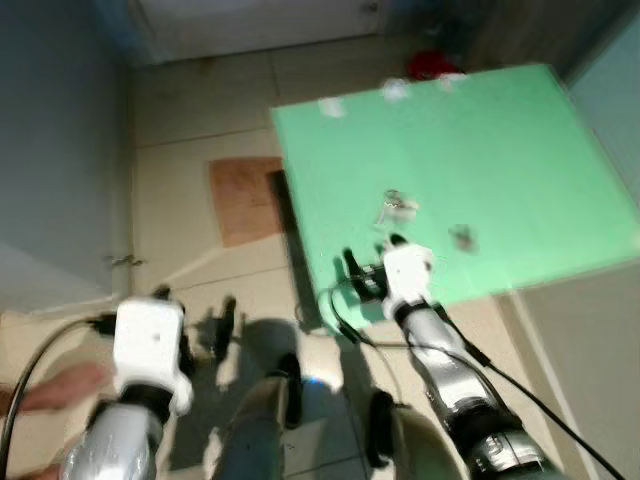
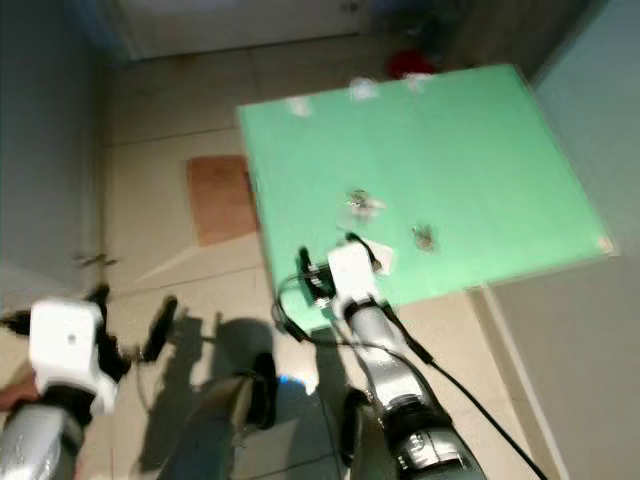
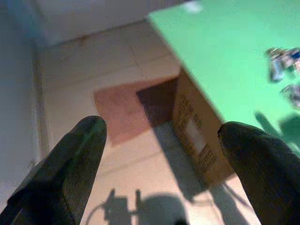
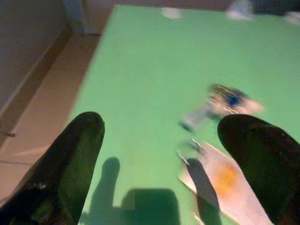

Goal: Hang keys on a hook

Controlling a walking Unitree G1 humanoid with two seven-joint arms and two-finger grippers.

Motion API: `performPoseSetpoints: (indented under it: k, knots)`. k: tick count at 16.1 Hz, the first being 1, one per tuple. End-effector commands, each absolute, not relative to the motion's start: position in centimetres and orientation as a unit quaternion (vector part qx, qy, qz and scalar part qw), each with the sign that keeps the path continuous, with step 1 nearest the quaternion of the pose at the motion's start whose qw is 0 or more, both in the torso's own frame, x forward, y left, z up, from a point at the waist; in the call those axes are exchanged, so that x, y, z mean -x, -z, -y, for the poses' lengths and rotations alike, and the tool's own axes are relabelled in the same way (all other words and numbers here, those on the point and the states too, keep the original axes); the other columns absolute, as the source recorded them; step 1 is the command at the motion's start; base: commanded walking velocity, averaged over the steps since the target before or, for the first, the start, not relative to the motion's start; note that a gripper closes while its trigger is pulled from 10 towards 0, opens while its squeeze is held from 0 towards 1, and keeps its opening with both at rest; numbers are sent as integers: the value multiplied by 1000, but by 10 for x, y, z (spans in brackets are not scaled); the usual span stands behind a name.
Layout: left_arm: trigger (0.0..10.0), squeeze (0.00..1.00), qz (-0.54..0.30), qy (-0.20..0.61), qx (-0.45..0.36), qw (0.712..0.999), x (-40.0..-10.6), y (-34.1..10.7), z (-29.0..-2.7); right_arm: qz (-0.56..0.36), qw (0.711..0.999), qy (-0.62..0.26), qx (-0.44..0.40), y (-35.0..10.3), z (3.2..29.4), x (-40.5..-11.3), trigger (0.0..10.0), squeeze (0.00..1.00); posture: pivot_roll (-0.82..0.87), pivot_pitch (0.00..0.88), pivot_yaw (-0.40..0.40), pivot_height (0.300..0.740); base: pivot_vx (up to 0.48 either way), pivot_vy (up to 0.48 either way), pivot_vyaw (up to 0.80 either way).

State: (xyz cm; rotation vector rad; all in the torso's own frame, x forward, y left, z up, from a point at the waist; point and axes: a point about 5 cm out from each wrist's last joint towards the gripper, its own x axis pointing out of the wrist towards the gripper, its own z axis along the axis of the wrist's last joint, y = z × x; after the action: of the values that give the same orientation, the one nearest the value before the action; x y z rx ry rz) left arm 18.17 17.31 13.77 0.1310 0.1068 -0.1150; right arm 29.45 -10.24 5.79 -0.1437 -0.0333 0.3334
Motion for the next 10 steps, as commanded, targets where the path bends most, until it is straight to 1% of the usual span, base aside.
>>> performPoseSetpoints:
  k: [1, 2, 3, 4, 5, 7, 10]
  knots:
    - [10000, 0, -69, 70, -58, 993, -187, -127, -173, 21, 980, -189, 60, -58, 102, -283, 10000, 0, 71, 294, -27, 732, 0, 0, 0]
    - [10000, 0, -62, 92, -63, 992, -203, -123, -171, 23, 979, -191, 67, -57, 109, -272, 10000, 0, 30, 270, -21, 732, 0, 0, 0]
    - [10000, 0, -52, 101, -64, 991, -218, -123, -171, 24, 980, -187, 71, -56, 115, -267, 10000, 0, -12, 236, -10, 732, 0, 0, 0]
    - [10000, 0, -49, 105, -66, 991, -224, -123, -172, 23, 980, -186, 73, -55, 117, -266, 10000, 0, -26, 223, -6, 732, 0, 0, 0]
    - [10000, 0, -37, 112, -64, 991, -236, -125, -172, 19, 981, -178, 72, -57, 120, -265, 10000, 0, -50, 197, 8, 732, 0, 0, 0]
    - [10000, 0, -23, 110, -55, 992, -245, -127, -170, 18, 982, -176, 70, -64, 122, -265, 10000, 0, -63, 173, 14, 732, 0, 0, 0]
    - [10000, 0, -23, 87, -7, 996, -249, -121, -164, 0, 981, -183, 69, -61, 116, -267, 10000, 0, -57, 150, 12, 732, 0, 0, 0]
